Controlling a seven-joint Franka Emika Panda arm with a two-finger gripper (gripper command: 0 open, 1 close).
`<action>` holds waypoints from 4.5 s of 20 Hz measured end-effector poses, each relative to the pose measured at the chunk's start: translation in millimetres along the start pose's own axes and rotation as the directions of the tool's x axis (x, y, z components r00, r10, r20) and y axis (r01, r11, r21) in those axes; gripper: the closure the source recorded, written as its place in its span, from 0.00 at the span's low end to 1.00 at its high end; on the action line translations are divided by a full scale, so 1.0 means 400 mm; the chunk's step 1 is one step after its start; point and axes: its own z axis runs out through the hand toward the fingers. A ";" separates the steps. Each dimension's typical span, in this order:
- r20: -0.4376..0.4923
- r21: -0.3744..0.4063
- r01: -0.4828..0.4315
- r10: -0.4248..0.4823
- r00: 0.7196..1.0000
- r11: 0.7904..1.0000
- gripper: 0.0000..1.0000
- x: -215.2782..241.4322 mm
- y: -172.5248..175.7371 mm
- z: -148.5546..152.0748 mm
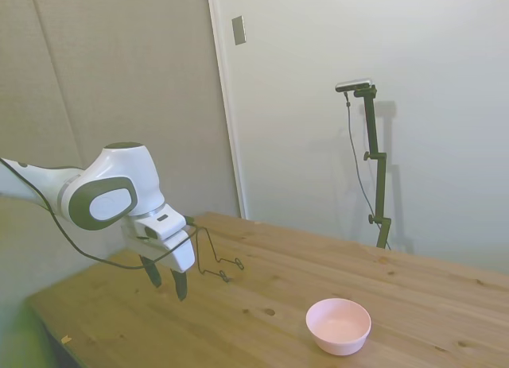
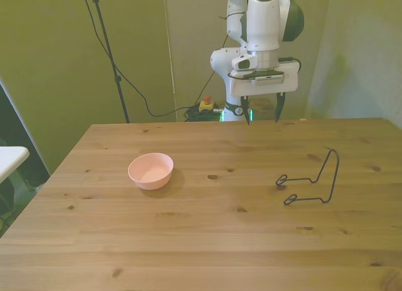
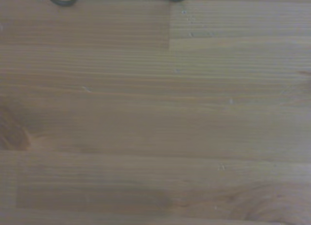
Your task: Load the bowl
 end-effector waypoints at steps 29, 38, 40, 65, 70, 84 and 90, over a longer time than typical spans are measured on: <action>-0.287 -0.001 -0.217 0.207 0.935 0.976 0.00 0.633 0.247 0.077; -0.267 -0.015 -0.219 0.207 0.941 0.976 1.00 0.640 0.216 0.184; -0.266 -0.018 -0.224 0.211 0.941 0.974 1.00 0.643 0.221 0.189; -0.232 0.004 -0.264 0.257 0.938 0.965 1.00 0.674 0.233 0.192; -0.225 0.018 -0.257 0.254 0.941 0.966 1.00 0.674 0.228 0.180; -0.167 0.178 -0.135 0.165 0.972 0.975 1.00 0.499 -0.007 -0.091; -0.172 0.197 -0.072 0.107 0.979 0.978 1.00 0.438 -0.115 -0.120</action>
